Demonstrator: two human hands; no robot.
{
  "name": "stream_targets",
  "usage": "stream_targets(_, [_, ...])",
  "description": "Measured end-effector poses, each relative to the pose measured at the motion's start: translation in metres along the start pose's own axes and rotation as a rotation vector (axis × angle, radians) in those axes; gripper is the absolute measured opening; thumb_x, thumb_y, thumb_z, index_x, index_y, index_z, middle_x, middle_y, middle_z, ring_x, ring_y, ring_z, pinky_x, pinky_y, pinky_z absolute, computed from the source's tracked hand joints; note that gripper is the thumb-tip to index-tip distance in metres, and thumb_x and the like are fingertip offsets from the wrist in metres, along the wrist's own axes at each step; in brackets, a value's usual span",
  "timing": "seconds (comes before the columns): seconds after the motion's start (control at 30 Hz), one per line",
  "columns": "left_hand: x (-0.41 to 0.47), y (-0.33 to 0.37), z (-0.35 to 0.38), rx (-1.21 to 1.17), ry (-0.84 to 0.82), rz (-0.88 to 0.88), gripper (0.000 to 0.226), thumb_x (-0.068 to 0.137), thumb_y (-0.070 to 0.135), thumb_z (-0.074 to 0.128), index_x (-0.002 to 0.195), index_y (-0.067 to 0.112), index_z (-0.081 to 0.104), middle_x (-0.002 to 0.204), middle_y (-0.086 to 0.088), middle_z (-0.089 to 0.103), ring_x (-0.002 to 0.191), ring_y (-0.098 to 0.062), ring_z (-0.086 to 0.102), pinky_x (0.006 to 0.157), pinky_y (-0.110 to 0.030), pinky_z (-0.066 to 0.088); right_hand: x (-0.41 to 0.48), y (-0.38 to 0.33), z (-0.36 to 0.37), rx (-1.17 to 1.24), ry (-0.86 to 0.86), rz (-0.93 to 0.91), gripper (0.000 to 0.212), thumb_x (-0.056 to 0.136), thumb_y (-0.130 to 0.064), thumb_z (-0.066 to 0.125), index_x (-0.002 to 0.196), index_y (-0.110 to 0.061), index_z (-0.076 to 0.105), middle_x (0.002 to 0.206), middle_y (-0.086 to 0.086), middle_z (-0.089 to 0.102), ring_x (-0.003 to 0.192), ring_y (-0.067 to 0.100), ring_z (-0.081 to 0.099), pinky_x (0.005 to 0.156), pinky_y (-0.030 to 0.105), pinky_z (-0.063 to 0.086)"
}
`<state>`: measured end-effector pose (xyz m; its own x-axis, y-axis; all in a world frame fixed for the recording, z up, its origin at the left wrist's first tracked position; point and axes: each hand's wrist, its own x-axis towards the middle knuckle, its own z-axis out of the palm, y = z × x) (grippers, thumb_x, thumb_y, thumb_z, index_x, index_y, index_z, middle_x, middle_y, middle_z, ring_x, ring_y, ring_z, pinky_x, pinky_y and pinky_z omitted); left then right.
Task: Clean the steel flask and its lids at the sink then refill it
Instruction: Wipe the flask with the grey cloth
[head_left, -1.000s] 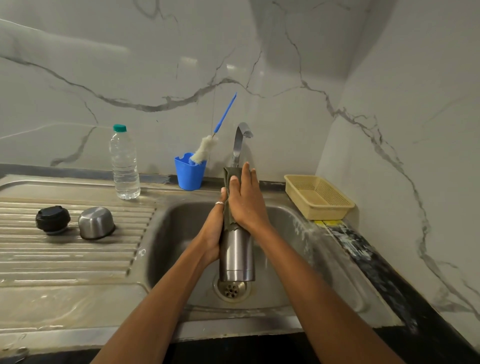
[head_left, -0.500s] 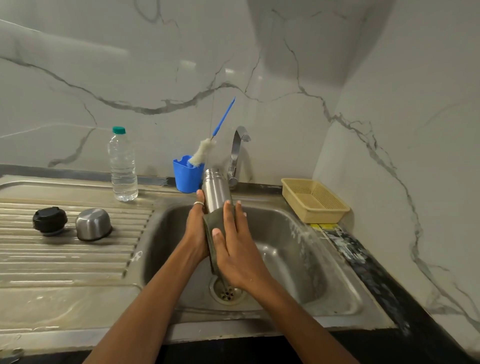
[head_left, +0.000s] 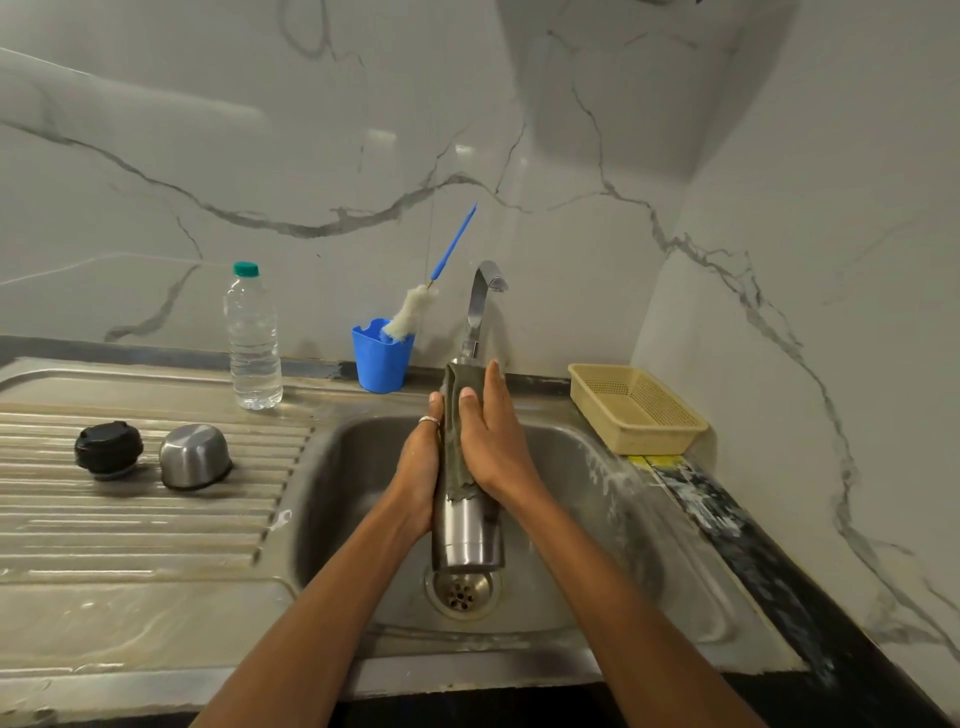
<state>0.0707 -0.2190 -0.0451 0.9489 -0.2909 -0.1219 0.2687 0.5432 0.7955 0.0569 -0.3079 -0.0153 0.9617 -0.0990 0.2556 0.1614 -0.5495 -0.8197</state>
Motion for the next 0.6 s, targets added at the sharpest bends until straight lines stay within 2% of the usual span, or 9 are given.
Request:
stream_targets(0.1, [0.003,0.005,-0.009,0.100,0.109,0.049,0.056,0.103,0.056,0.043,0.117,0.010,0.071,0.096,-0.016,0.078,0.079,-0.024,0.076,0.072,-0.038,0.057,-0.027,0.009,0.011,0.095,-0.026,0.071,0.065,0.105,-0.056,0.028,0.158,-0.044,-0.007,0.168,-0.003,0.021,0.150,0.019,0.031,0.122,0.046,0.030])
stream_targets(0.17, [0.006,0.007,-0.013,0.091,0.139,0.044,0.057,0.102,0.058,0.045,0.117,0.009,0.070,0.093,-0.015,0.078,0.078,-0.024,0.075,0.073,-0.038,0.057,-0.048,0.015,0.015,0.047,-0.055,0.034,0.067,0.104,-0.058,0.028,0.156,-0.046,-0.012,0.170,-0.004,0.011,0.153,0.017,0.024,0.123,0.046,0.027])
stream_targets(0.23, [0.006,0.007,-0.015,0.035,0.128,0.011,0.064,0.098,0.062,0.048,0.125,0.007,0.064,0.097,-0.017,0.077,0.083,-0.025,0.074,0.075,-0.039,0.057,-0.067,0.018,0.015,-0.034,-0.091,-0.005,0.071,0.106,-0.054,0.030,0.158,-0.040,-0.017,0.171,-0.007,-0.007,0.155,0.014,0.014,0.122,0.033,0.019])
stream_targets(0.27, [0.006,0.007,-0.015,0.022,0.110,0.003,0.067,0.097,0.063,0.048,0.129,0.006,0.061,0.099,-0.017,0.076,0.085,-0.025,0.074,0.076,-0.039,0.057,-0.073,0.018,0.014,-0.072,-0.092,-0.024,0.073,0.107,-0.052,0.030,0.158,-0.038,-0.019,0.170,-0.007,-0.013,0.155,0.014,0.012,0.120,0.031,0.021])
stream_targets(0.33, [0.002,0.003,-0.012,0.027,0.065,0.010,0.067,0.099,0.063,0.043,0.131,0.006,0.060,0.101,-0.016,0.076,0.089,-0.024,0.074,0.080,-0.040,0.057,-0.075,0.016,0.012,-0.096,-0.067,-0.057,0.074,0.107,-0.051,0.031,0.158,-0.037,-0.021,0.169,-0.007,-0.017,0.156,0.017,0.009,0.123,0.039,0.025])
stream_targets(0.4, [-0.003,0.001,-0.007,0.036,-0.049,0.007,0.070,0.102,0.064,0.036,0.135,0.008,0.061,0.114,-0.017,0.074,0.104,-0.027,0.072,0.093,-0.043,0.054,-0.062,0.013,0.009,-0.079,0.002,-0.064,0.073,0.107,-0.050,0.031,0.158,-0.036,-0.019,0.169,-0.006,-0.016,0.157,0.017,0.003,0.125,0.040,0.019])
stream_targets(0.47, [-0.010,-0.001,-0.001,0.074,-0.194,-0.021,0.075,0.100,0.070,0.033,0.137,0.012,0.063,0.128,-0.017,0.069,0.119,-0.030,0.066,0.103,-0.046,0.049,-0.043,0.008,0.001,-0.041,0.093,-0.012,0.071,0.107,-0.050,0.030,0.161,-0.031,-0.013,0.171,-0.002,-0.005,0.156,0.019,0.010,0.121,0.034,0.016])
stream_targets(0.5, [-0.012,-0.002,0.002,0.116,-0.234,-0.040,0.078,0.097,0.074,0.035,0.136,0.013,0.064,0.130,-0.018,0.068,0.120,-0.031,0.066,0.101,-0.046,0.050,-0.034,0.004,-0.004,-0.010,0.132,0.023,0.070,0.107,-0.051,0.029,0.162,-0.028,-0.008,0.171,0.002,0.006,0.154,0.021,0.020,0.118,0.033,0.022])
stream_targets(0.6, [-0.015,-0.004,0.011,0.209,-0.265,-0.080,0.077,0.091,0.075,0.046,0.132,0.013,0.066,0.120,-0.018,0.072,0.104,-0.031,0.073,0.086,-0.043,0.056,-0.010,-0.003,-0.021,0.061,0.178,0.065,0.061,0.106,-0.054,0.030,0.159,-0.024,0.023,0.153,0.005,0.046,0.134,0.023,0.050,0.103,0.032,0.038])
